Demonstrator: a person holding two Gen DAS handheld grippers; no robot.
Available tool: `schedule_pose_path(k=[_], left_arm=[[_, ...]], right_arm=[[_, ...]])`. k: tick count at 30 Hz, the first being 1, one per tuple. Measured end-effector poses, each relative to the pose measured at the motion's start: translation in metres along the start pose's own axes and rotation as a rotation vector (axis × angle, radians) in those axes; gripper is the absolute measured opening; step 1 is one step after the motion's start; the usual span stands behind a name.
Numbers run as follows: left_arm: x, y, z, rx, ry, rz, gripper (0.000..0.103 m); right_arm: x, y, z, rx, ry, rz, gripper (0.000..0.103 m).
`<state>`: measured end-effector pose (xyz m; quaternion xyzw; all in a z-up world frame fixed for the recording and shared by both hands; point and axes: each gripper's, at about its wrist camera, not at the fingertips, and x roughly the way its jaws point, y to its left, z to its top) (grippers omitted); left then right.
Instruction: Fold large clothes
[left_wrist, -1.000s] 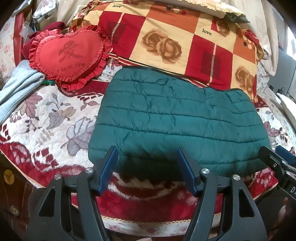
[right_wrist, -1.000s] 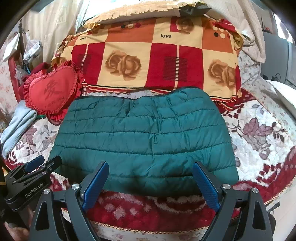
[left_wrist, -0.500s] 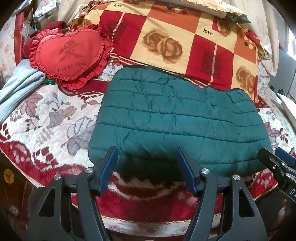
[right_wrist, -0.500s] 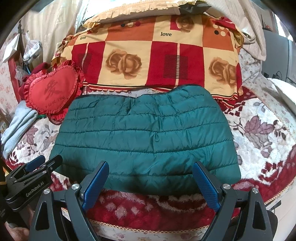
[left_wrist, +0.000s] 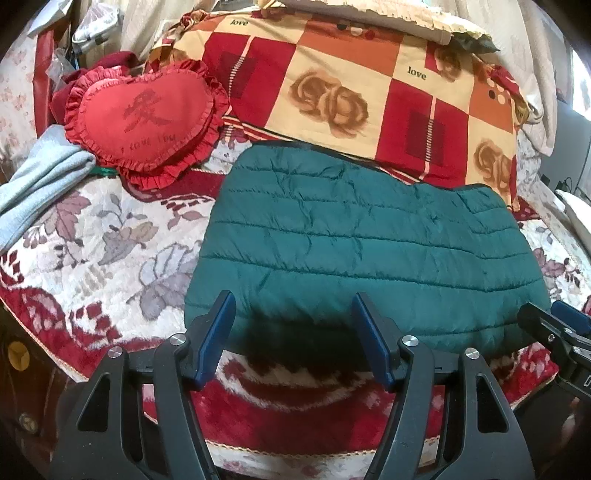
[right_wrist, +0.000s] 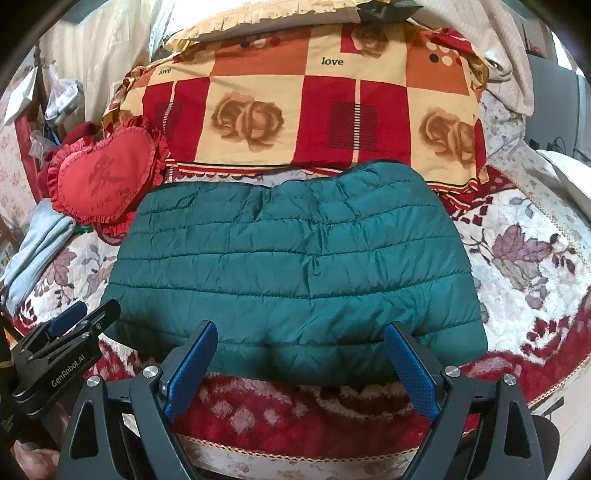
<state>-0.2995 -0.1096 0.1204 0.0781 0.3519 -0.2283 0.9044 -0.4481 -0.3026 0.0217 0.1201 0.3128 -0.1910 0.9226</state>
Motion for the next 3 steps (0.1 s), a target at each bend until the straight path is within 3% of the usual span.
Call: schedule_pose_path(k=[3], left_arm=[[0.0032,0.0033,0.0013,0.003,0.016,-0.018,0.066]], right_arm=[[0.0013,0.0,0.0011,-0.008,0.003,0.002,0.09]])
